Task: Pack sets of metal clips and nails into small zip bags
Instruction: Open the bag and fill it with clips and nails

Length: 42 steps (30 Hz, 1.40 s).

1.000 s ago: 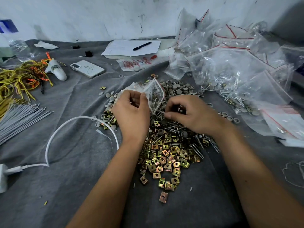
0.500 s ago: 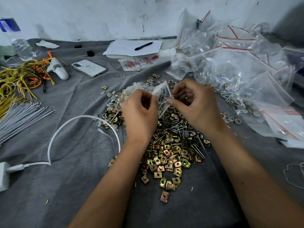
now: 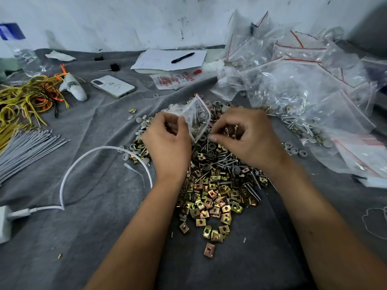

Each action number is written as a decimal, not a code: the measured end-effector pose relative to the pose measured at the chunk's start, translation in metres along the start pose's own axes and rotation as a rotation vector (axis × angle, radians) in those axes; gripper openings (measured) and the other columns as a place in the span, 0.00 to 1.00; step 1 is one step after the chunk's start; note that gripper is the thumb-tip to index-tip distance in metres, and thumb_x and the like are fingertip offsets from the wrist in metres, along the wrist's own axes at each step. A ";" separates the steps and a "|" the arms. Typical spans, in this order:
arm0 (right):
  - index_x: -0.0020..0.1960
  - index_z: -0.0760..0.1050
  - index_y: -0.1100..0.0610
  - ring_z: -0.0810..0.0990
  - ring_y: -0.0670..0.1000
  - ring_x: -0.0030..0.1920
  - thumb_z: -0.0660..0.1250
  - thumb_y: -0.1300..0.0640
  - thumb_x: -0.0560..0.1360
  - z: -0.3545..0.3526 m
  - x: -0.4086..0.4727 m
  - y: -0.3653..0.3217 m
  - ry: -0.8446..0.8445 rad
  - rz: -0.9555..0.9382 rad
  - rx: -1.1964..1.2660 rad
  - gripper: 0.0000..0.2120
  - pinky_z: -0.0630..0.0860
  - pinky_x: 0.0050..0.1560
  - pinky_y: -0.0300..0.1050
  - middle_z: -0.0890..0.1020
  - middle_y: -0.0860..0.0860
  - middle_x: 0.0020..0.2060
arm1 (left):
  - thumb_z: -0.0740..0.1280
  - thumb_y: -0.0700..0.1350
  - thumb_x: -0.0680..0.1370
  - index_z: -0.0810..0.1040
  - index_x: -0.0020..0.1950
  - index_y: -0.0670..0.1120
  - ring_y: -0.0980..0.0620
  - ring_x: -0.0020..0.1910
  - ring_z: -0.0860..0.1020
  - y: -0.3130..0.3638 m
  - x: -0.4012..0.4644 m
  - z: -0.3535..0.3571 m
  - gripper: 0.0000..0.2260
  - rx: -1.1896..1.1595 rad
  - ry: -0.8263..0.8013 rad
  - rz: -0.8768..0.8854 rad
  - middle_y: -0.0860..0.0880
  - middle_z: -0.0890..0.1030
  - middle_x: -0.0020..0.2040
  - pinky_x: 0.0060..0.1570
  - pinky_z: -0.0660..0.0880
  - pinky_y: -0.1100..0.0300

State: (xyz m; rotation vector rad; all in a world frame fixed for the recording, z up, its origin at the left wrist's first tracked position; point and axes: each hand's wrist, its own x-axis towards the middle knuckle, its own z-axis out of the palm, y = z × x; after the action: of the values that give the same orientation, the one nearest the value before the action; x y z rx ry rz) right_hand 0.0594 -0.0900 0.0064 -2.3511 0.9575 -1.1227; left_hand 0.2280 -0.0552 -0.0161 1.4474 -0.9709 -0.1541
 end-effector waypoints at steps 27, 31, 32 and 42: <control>0.50 0.82 0.57 0.82 0.43 0.44 0.73 0.61 0.77 0.001 0.000 -0.007 0.027 0.143 0.059 0.02 0.79 0.47 0.35 0.84 0.44 0.42 | 0.72 0.41 0.78 0.78 0.42 0.49 0.55 0.34 0.79 -0.001 -0.004 0.003 0.07 0.081 -0.138 0.162 0.54 0.80 0.35 0.35 0.77 0.58; 0.52 0.85 0.57 0.82 0.42 0.48 0.76 0.62 0.74 0.004 0.000 -0.005 0.045 0.084 -0.051 0.07 0.78 0.51 0.32 0.85 0.44 0.46 | 0.73 0.39 0.78 0.78 0.42 0.49 0.58 0.33 0.78 0.000 -0.006 0.004 0.08 0.078 -0.181 0.279 0.55 0.79 0.34 0.34 0.74 0.66; 0.54 0.85 0.57 0.82 0.41 0.49 0.76 0.62 0.74 0.005 0.000 -0.006 0.049 0.067 -0.072 0.09 0.78 0.53 0.33 0.85 0.46 0.47 | 0.73 0.39 0.78 0.78 0.42 0.49 0.58 0.33 0.78 0.000 -0.006 0.004 0.08 0.077 -0.183 0.280 0.55 0.79 0.34 0.33 0.74 0.66; 0.47 0.82 0.56 0.75 0.37 0.42 0.75 0.56 0.75 0.002 0.000 0.003 0.215 0.044 -0.145 0.04 0.70 0.43 0.32 0.80 0.43 0.40 | 0.72 0.42 0.78 0.76 0.39 0.54 0.57 0.35 0.79 -0.001 -0.003 0.004 0.12 0.040 -0.076 0.091 0.58 0.78 0.33 0.34 0.72 0.69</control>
State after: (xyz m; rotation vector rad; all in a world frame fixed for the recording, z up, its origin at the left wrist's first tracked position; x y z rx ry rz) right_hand 0.0592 -0.0920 0.0035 -2.3418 1.1960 -1.3517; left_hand 0.2247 -0.0565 -0.0189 1.4388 -1.1054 -0.1241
